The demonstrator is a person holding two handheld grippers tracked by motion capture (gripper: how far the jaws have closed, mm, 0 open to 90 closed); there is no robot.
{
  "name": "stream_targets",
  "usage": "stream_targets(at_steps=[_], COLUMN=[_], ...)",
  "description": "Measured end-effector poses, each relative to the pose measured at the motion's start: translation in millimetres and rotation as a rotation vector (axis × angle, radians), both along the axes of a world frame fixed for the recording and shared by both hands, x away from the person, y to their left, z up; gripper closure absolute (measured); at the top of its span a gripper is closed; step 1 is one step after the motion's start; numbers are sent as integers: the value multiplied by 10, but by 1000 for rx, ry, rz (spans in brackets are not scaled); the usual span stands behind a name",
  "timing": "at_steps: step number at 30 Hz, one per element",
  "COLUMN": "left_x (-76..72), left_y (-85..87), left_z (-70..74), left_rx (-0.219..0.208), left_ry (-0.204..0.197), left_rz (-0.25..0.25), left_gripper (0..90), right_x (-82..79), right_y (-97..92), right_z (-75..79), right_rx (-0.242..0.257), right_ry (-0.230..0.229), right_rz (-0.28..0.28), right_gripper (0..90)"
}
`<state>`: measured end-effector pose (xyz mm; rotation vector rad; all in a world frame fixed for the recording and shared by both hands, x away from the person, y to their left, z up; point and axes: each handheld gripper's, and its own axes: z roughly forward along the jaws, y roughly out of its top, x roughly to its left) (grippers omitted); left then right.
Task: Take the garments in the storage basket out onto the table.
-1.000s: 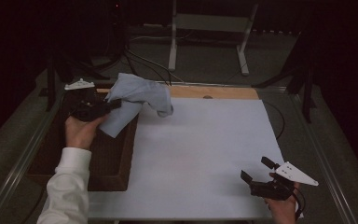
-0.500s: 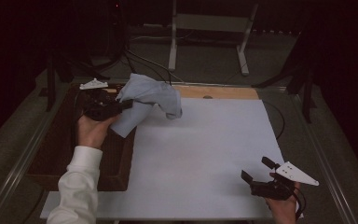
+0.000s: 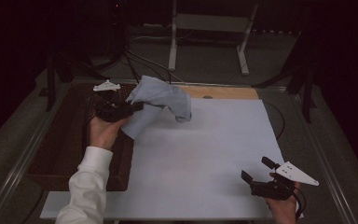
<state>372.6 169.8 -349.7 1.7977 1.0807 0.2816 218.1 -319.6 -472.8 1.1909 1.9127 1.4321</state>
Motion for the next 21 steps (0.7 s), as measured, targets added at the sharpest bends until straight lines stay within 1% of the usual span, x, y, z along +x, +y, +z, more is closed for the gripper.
stream_targets(at_steps=[10, 15, 19, 21], left_x=[-5, -9, -10, -11], left_y=[-155, -284, -349, -422], left_z=[-43, -97, -130, -171], left_rx=[-4, -11, -3, -1], left_ry=[2, 9, 13, 19], left_rz=[-24, -41, -54, -66], left_gripper=[758, 759, 759, 759], right_x=[1, 0, -3, -4], right_y=[-1, -5, -7, -9], right_z=[0, 1, 3, 3], right_rx=[-3, -3, -1, -1], right_ry=[1, -1, 1, 0], right_rz=[1, 0, -1, 0], right_gripper=[0, 0, 0, 0])
